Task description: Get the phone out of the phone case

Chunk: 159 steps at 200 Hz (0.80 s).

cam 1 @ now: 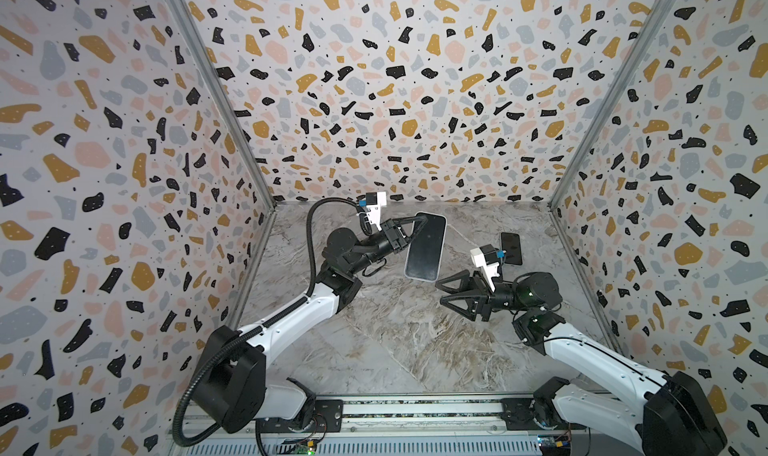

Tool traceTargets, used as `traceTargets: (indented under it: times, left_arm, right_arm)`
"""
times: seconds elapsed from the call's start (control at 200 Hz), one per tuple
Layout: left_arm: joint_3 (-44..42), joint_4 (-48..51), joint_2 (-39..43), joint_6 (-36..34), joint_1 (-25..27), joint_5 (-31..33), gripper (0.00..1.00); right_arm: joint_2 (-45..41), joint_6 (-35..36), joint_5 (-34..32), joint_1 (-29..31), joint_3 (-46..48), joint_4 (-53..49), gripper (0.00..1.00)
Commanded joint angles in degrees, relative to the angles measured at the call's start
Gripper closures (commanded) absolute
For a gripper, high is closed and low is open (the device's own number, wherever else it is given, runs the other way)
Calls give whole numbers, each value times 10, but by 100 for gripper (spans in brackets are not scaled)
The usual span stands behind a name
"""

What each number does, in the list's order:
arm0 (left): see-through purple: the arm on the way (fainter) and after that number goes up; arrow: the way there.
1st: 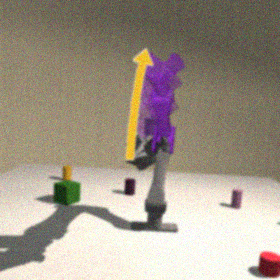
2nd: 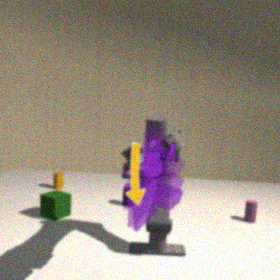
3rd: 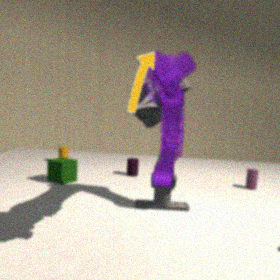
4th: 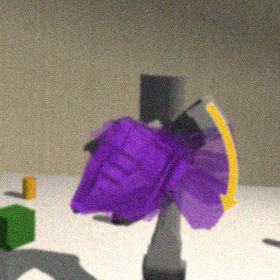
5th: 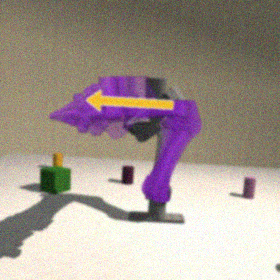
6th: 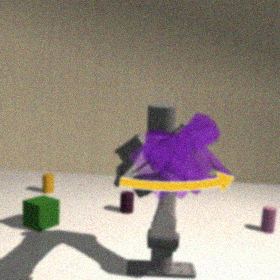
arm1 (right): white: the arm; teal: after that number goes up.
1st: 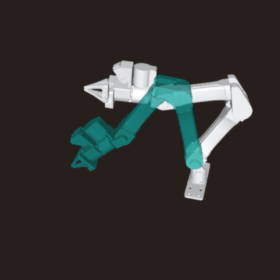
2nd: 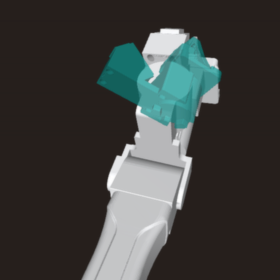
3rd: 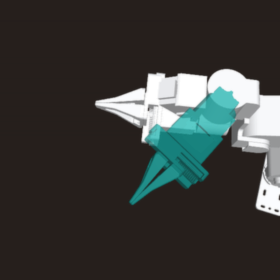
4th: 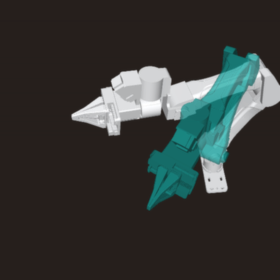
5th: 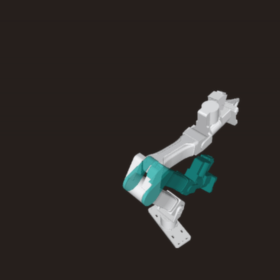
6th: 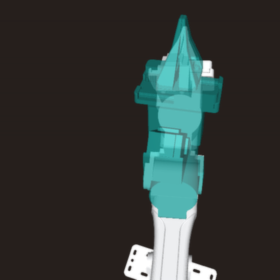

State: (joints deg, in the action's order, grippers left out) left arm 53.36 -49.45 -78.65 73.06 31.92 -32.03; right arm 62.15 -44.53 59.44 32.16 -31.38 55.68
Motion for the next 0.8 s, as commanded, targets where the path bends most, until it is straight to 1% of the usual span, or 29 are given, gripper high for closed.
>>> traceTargets:
  times: [0.0, 0.14, 0.36, 0.486, 0.571, 0.791]
  left_arm:
    - [10, -66, 9, 12, 7, -6, 100]
    - [9, -67, 12, 12, 9, -12, 100]
    - [3, -70, 17, 11, 10, -15, 100]
    - [2, -69, 19, 9, 12, -19, 100]
    - [1, -68, 19, 9, 12, -19, 100]
    - [1, -66, 19, 8, 12, -19, 100]
  right_arm:
    - [18, 10, 12, 2, -26, 8, 41]
    - [30, 7, 12, 2, -33, 20, 41]
    - [40, 16, 13, 1, -50, 9, 43]
    - [47, 19, 16, 0, -57, 6, 52]
    - [51, 17, 22, -1, -61, 7, 59]
    - [51, 18, 26, -1, -55, 17, 71]
